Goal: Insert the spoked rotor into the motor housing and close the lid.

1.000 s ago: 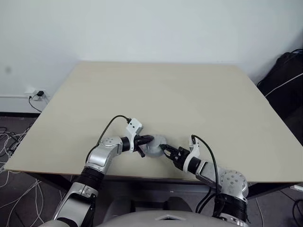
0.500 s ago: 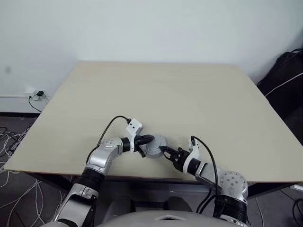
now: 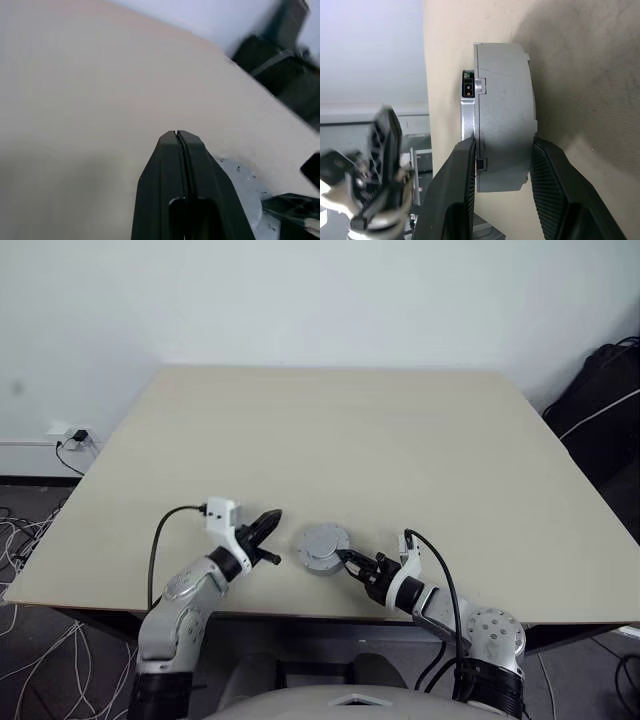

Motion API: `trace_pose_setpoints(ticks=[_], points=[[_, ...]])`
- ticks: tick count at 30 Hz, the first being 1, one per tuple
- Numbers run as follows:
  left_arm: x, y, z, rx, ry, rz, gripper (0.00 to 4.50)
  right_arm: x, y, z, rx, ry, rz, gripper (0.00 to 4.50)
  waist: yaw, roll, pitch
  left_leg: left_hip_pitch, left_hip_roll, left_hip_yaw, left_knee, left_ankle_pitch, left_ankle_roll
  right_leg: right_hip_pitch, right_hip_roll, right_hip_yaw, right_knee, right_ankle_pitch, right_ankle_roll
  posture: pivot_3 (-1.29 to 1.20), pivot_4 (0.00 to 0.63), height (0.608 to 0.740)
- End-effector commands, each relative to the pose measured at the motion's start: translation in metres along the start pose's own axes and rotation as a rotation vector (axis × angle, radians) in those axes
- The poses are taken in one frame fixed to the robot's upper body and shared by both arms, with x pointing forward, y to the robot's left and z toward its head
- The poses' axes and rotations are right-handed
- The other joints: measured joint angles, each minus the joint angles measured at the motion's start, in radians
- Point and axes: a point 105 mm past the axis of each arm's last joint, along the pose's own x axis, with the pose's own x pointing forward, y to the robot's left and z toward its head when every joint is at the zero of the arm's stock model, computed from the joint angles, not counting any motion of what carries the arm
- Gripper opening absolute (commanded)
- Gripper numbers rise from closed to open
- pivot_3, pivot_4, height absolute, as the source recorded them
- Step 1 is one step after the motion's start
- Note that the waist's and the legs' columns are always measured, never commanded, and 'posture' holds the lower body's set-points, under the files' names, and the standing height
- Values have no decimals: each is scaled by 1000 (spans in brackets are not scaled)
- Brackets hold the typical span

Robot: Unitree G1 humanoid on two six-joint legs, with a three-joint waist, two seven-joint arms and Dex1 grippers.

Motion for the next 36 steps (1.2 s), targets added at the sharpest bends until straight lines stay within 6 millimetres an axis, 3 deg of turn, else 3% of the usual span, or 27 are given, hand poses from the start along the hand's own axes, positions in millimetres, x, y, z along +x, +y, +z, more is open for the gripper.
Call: trace_pose_setpoints(ticks=[1, 3, 6, 11, 17, 18, 27, 36], points=[[-12, -6, 1, -183, -69, 16, 41, 9, 27, -2, -5, 6, 126, 1248, 0, 1, 1, 0, 0, 0, 0, 0, 0, 0, 0, 0, 0, 0, 0, 0, 0, 740], [-18, -10, -8, -284, -83, 27, 41, 10, 35, 2, -8, -9, 160, 1248, 1, 1, 2, 0, 0, 0, 0, 0, 0, 1, 0, 0, -1, 0, 0, 0, 0, 740], [-22, -14, -16, -427, -129, 38, 650, 10, 49, 8, -18, -33, 216, 1218, 5, 0, 4, -1, 0, 0, 0, 0, 0, 1, 1, -1, -3, 0, 1, 0, 0, 740], [-22, -22, -17, -603, -202, 12, 2312, 11, 68, 16, -33, -63, 293, 1218, 10, 1, 5, -2, 0, 0, 0, 2, 5, 1, 2, -1, -5, 0, 1, 0, 0, 740], [-20, -25, -19, -745, -240, -38, 4333, 15, 78, 20, -42, -72, 319, 1218, 11, 1, 5, -2, 0, 1, 1, 2, 7, 2, 3, -1, -7, 1, 2, 0, 0, 740], [-19, -25, -18, -762, -245, -50, 4484, 15, 80, 19, -43, -69, 323, 1218, 11, 1, 5, -1, 0, 1, 1, 2, 7, 2, 3, -1, -7, 1, 2, 0, 0, 740], [-5, -38, -13, -884, -253, -178, 4500, 20, 89, 3, -68, 30, 351, 1218, 10, 1, 5, -1, 0, 2, 3, 2, 8, 3, 6, -1, -7, 2, 4, 0, 0, 740], [-1, -42, -13, -900, -256, -203, 4500, 16, 84, -10, -72, 104, 330, 1218, 11, 0, 4, -1, -1, 3, 4, 2, 8, 3, 6, -1, -7, 3, 4, 0, 0, 740]])
